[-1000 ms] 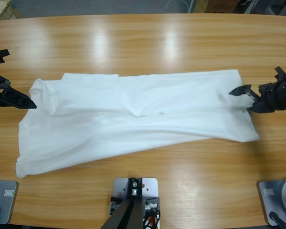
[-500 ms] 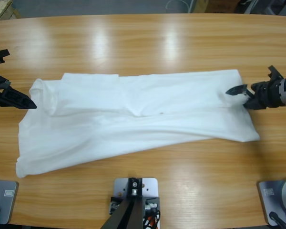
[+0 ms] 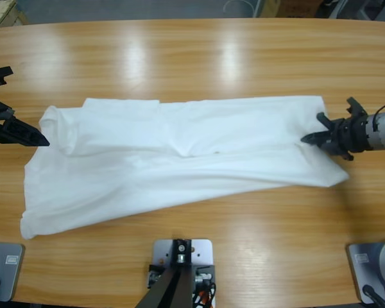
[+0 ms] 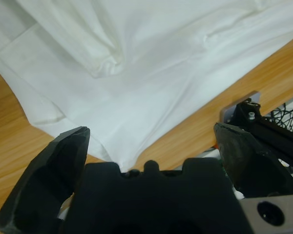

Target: Fold clothes

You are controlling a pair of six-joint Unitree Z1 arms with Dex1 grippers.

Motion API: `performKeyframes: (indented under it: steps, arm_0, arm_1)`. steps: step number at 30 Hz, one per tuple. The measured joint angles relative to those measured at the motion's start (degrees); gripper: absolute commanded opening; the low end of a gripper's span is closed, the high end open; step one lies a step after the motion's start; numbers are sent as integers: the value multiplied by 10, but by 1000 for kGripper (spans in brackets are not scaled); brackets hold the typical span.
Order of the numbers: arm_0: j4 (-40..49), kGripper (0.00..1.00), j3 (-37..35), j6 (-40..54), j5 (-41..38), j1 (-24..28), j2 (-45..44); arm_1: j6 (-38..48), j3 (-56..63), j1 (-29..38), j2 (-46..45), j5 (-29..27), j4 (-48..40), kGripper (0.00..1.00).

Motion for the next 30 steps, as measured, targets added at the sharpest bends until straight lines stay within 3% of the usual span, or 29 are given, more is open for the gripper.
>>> performKeyframes:
  steps: [30]
  arm_0:
    - [0, 1000, 0, 0, 0, 0, 0]
  arm_1:
    - [-87, -49, 1, -3, 21, 76, 0]
